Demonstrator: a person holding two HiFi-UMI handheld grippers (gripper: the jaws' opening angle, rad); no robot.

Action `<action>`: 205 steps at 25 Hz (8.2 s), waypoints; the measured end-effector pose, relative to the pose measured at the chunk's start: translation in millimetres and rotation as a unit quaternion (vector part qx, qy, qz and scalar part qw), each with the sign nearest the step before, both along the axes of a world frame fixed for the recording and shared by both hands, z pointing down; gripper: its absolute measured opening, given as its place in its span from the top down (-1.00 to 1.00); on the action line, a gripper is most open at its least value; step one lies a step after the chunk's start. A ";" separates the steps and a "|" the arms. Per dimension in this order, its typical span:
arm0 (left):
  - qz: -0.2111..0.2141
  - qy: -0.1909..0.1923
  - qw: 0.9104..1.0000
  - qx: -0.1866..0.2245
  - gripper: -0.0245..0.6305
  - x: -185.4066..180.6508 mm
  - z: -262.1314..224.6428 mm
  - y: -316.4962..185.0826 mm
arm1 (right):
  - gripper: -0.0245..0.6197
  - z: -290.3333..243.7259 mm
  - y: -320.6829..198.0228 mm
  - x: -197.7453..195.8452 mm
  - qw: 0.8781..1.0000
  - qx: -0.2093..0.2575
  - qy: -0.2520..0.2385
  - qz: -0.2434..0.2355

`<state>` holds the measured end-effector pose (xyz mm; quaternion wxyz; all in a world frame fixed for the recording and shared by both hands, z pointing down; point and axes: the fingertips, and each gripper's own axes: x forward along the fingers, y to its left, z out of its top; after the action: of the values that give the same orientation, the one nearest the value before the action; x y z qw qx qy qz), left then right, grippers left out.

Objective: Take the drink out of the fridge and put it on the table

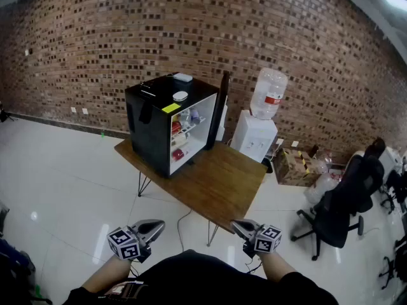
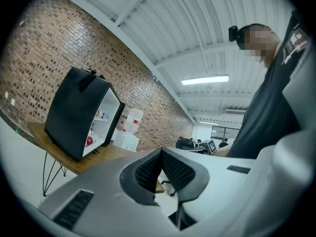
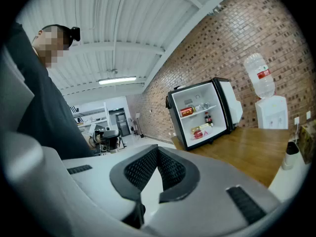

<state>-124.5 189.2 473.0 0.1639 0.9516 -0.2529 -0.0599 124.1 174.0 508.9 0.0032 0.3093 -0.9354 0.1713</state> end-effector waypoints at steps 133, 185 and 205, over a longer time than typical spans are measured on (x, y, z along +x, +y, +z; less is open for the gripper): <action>-0.059 -0.061 0.991 -0.105 0.93 -139.0 67.4 -355.2 | 0.01 190.9 -605.1 -155.4 0.961 -0.170 0.216 -0.014; 0.148 -0.056 0.979 -0.125 0.93 257.9 196.6 -364.7 | 0.03 153.9 -393.5 82.1 0.989 0.131 0.046 -0.057; 0.112 -0.047 0.984 -0.132 0.93 293.9 231.7 -388.3 | -0.18 186.3 -387.1 139.0 0.993 0.118 -0.008 0.011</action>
<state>169.4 -199.1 704.7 0.2820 0.9457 -0.1574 0.0376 263.1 -213.1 695.2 -0.0426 0.3164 -0.9456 0.0619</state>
